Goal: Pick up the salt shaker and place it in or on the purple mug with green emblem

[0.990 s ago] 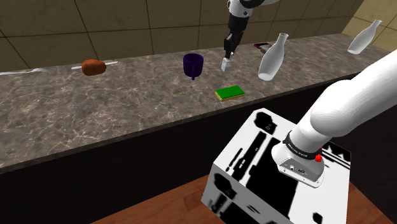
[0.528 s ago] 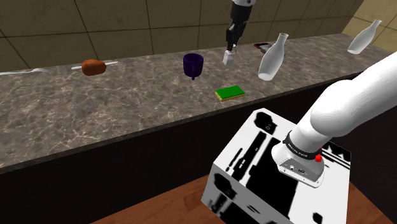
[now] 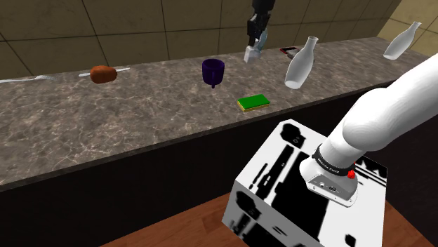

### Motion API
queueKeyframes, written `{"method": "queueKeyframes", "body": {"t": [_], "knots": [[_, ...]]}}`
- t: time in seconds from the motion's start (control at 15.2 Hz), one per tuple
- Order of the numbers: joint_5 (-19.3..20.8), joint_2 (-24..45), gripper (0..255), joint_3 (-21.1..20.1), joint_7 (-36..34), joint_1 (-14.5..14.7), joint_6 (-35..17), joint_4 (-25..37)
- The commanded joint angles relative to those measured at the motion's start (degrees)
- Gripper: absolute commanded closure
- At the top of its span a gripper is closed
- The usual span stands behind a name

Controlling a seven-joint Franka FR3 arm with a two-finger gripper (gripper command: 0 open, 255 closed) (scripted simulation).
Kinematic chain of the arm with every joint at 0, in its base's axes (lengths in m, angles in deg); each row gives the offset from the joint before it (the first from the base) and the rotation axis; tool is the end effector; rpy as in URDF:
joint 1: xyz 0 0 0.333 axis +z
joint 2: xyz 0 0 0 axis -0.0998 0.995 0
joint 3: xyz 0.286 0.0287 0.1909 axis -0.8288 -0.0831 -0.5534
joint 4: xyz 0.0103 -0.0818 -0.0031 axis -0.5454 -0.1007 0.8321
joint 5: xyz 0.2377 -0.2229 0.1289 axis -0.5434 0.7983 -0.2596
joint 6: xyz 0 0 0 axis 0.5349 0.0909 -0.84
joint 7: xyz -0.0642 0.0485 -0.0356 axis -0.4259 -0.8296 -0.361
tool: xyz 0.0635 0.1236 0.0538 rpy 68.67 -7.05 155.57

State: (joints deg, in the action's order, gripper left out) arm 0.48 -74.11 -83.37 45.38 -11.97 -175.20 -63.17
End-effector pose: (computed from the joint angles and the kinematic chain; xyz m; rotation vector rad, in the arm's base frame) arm 0.4078 -0.0800 0.5395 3.1338 0.0642 0.0328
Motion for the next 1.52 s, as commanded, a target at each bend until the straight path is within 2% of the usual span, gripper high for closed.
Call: {"method": "queueKeyframes", "body": {"t": [0.0, 0.46, 0.66, 0.73, 1.45], "knots": [[-0.4, 3.8, 255, -0.5, -0.7, 0.4, 1.2, 5.0], [-1.2, 19.1, 255, -2.0, -3.2, 1.8, 6.3, 25.3], [-1.4, 26.4, 255, -2.5, -4.2, 2.3, 9.8, 36.1], [-1.4, 30.2, 255, -2.7, -4.7, 2.5, 11.8, 41.9], [-1.4, 29.0, 255, -2.7, -4.7, 2.6, 2.8, 31.8]]}}
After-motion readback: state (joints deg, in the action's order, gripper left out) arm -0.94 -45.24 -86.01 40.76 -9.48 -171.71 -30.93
